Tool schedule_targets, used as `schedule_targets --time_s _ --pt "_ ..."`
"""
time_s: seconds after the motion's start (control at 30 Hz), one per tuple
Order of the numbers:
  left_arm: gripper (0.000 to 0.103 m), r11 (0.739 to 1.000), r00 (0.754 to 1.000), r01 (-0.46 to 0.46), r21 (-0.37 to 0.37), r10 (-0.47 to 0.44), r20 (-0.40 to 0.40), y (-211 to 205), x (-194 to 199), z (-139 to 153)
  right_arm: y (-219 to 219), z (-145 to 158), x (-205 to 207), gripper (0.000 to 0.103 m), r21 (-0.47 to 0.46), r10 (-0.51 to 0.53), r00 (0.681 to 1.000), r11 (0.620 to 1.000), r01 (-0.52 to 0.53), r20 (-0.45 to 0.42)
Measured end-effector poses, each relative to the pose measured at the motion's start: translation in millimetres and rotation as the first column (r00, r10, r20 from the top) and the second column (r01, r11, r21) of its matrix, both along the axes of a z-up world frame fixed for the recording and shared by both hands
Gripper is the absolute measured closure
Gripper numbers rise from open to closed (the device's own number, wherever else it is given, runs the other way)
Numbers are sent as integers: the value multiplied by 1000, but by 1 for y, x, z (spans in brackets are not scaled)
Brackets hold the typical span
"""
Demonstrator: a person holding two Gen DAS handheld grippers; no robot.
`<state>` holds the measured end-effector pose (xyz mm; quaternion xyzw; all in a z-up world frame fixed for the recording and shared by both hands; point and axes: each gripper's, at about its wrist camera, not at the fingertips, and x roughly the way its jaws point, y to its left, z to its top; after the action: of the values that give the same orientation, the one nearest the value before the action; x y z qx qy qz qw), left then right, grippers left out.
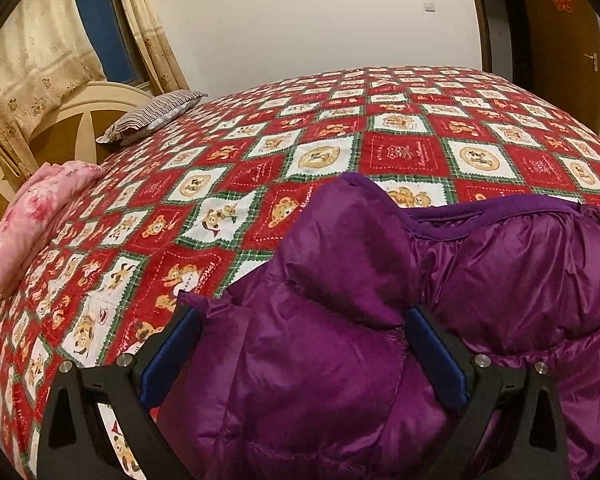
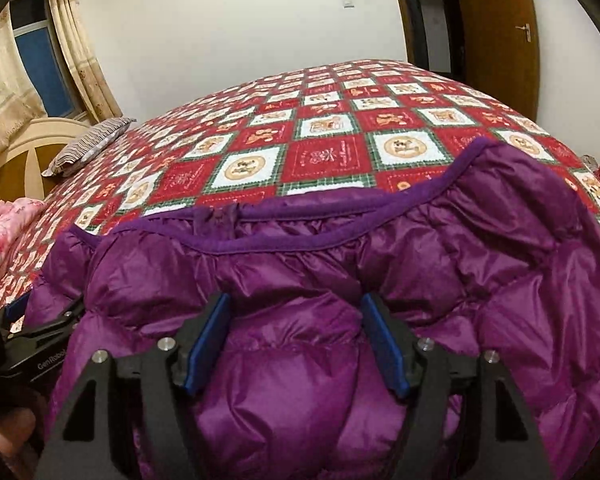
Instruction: Fold large clothes
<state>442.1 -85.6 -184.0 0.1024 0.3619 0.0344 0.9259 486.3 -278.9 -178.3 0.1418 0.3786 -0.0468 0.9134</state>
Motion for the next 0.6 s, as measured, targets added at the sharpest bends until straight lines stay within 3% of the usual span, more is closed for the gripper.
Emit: schedule_targets --time_s 0.6 --pt "1 1000 1000 1 5 -1 -16 -1 3 -4 11 -9 12 26 -99 -5 996 995 -4 -91"
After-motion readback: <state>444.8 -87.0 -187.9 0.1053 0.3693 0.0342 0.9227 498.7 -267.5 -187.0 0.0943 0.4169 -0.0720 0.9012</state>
